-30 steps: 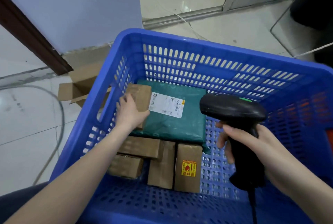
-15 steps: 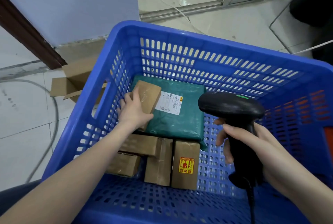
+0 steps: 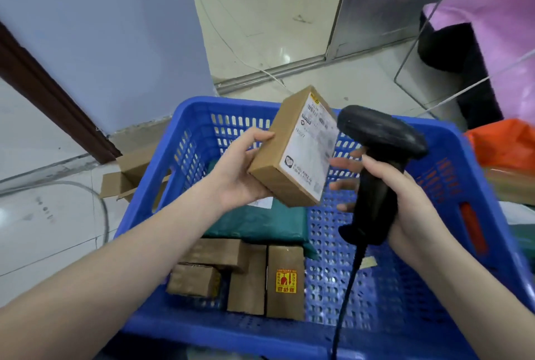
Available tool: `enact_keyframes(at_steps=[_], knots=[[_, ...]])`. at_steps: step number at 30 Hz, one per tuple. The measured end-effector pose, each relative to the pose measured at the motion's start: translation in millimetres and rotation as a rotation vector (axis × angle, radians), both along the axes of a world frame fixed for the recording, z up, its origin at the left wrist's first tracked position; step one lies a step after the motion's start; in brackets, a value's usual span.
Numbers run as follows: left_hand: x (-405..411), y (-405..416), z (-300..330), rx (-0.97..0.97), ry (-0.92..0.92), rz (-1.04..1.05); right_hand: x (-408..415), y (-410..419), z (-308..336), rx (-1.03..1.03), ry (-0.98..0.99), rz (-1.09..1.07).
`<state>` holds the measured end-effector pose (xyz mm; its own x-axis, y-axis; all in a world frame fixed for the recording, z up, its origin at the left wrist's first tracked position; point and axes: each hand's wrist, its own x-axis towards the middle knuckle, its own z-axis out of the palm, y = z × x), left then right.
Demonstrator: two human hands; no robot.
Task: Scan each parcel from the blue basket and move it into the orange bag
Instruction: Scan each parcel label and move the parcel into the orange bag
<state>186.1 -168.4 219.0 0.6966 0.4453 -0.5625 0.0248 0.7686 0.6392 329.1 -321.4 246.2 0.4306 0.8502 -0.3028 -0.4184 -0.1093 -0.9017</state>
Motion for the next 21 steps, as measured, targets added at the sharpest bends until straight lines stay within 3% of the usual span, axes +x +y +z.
enact_keyframes(at_steps=[6,9,13,21], knots=[[-1,-28,31,0.097,0.100,-0.209,7,-22,25,0.156,0.079,0.063],[-7,-40,33,0.161,0.142,-0.190,7,-30,27,0.174,0.072,0.116],[-9,-50,30,0.137,0.027,-0.141,9,-38,29,0.183,0.061,0.126],[19,-43,46,0.473,0.165,-0.183,40,-52,30,0.092,-0.351,-0.035]])
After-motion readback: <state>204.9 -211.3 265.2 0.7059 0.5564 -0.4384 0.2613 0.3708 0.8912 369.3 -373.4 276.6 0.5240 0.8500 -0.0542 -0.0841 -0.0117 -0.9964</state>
